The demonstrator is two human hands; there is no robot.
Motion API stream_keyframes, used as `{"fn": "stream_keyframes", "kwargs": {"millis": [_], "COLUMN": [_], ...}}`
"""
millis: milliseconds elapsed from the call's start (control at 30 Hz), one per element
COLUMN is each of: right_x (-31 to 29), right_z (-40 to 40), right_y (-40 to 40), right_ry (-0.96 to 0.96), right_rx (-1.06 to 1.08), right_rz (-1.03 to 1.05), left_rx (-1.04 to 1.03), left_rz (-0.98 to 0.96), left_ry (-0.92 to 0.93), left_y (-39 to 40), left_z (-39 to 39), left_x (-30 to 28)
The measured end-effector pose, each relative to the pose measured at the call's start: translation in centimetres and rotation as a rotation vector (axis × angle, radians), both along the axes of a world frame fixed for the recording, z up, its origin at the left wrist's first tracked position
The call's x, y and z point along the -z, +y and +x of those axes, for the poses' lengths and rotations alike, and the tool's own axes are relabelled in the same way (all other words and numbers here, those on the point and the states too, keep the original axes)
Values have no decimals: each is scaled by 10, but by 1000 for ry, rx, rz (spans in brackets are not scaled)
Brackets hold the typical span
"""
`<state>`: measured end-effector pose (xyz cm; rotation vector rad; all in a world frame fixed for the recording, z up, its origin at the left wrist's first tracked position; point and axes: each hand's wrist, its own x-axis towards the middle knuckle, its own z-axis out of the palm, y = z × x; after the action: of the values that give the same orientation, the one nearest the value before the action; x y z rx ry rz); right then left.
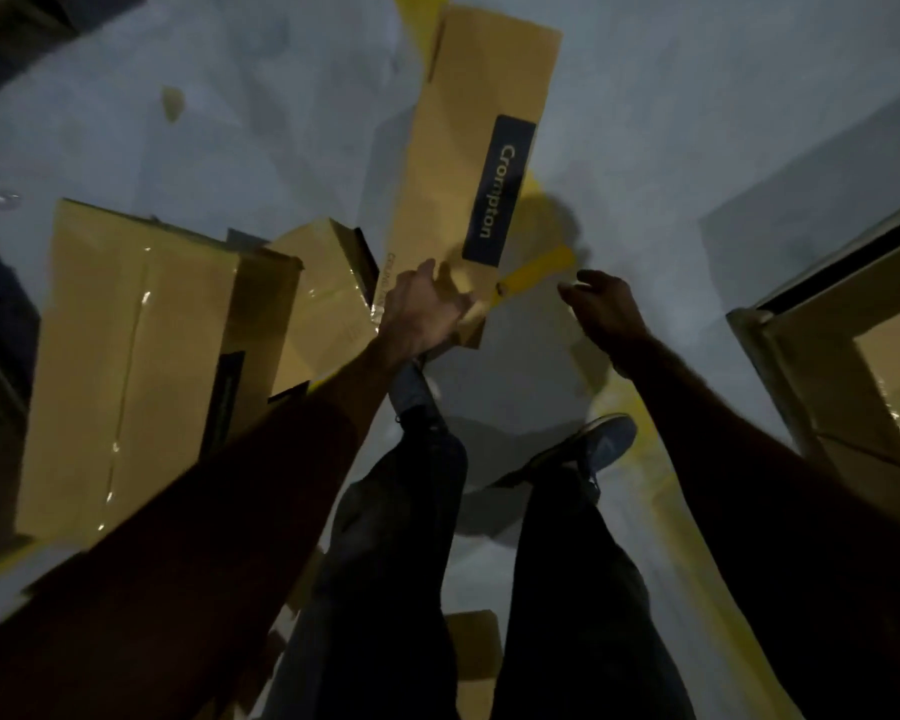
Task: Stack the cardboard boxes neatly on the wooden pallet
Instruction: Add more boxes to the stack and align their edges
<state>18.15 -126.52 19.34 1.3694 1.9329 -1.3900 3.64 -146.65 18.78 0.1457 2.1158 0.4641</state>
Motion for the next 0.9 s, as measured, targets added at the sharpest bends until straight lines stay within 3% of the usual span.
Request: {"fn": "stream_keyframes", "kwargs": {"millis": [167,300,467,700,900], "right_x": [109,172,229,251,259], "right_z": [5,19,27,-10,-56], "right_y": [-8,-12,-25,-50,-44], "right_ry": [-68,-153,-171,-97,184], "right_rx": [-6,-118,-154,40,383], "right_rz": [-22,29,-52,-146,-133], "left_rx": [130,109,34,-79,-222], "left_rz": [-167,-232,-335,-28,224], "left_ry": [186,238,367,112,-17], "left_y": [14,26,38,-5,-42], "left_z": [24,44,43,-50,-110], "left_x": [106,170,192,170,197]}}
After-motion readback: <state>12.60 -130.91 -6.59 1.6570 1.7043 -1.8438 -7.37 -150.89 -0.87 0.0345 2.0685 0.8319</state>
